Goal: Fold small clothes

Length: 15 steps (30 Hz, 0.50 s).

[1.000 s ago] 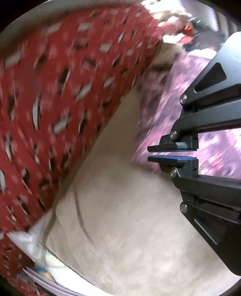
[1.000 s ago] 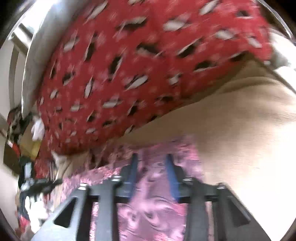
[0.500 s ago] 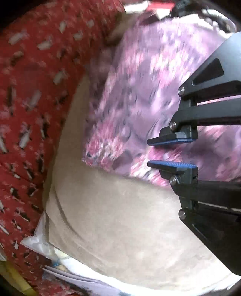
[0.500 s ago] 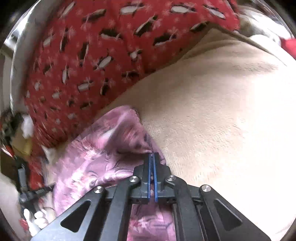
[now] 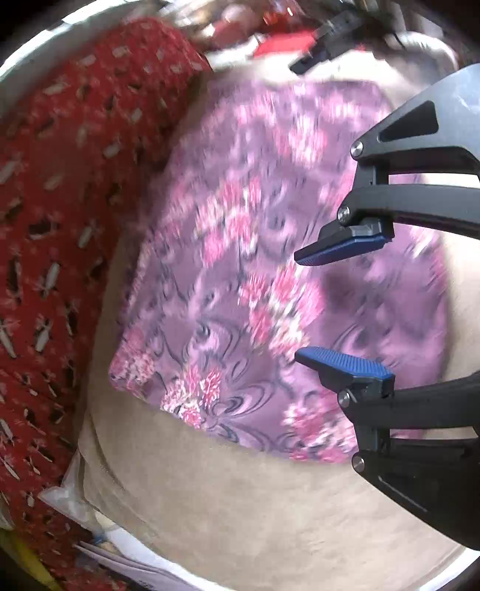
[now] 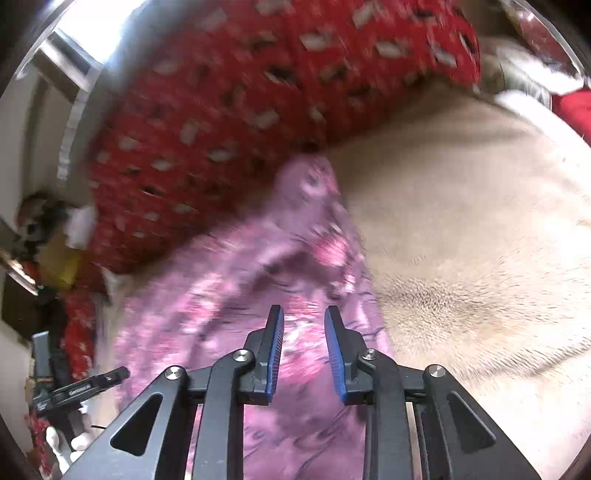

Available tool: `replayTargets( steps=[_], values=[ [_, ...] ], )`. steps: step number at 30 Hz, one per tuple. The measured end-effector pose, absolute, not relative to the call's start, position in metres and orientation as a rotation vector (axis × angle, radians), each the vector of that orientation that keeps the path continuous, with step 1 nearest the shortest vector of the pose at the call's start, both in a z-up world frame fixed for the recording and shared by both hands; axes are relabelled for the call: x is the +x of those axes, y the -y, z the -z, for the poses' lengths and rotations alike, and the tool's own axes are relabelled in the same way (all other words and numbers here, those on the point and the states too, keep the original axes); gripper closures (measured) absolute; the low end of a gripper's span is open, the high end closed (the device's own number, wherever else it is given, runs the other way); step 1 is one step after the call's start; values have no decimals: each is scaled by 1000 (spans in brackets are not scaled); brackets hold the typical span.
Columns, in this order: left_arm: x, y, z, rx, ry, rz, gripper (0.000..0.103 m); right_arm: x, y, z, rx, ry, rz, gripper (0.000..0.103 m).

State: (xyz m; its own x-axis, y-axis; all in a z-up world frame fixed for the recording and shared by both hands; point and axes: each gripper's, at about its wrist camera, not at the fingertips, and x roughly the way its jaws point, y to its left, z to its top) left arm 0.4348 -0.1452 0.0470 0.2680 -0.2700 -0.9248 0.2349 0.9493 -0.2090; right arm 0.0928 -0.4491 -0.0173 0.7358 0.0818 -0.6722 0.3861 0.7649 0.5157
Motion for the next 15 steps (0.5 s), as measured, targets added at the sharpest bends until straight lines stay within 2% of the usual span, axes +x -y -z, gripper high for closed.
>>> replayTargets(
  steps=[2, 3, 6, 15],
  values=[
    [426, 139, -50, -58, -1239, 333, 53, 81, 444, 12, 640, -712, 195, 75],
    [422, 139, -46, -50, -1244, 313, 50, 78, 442, 15, 623, -718, 191, 69],
    [413, 129, -17, -49, -1362, 273, 51, 83, 435, 55, 633, -891, 201, 70],
    [418, 28, -34, -438, -1318, 153, 53, 72, 392, 17, 520, -773, 128, 68]
  ],
)
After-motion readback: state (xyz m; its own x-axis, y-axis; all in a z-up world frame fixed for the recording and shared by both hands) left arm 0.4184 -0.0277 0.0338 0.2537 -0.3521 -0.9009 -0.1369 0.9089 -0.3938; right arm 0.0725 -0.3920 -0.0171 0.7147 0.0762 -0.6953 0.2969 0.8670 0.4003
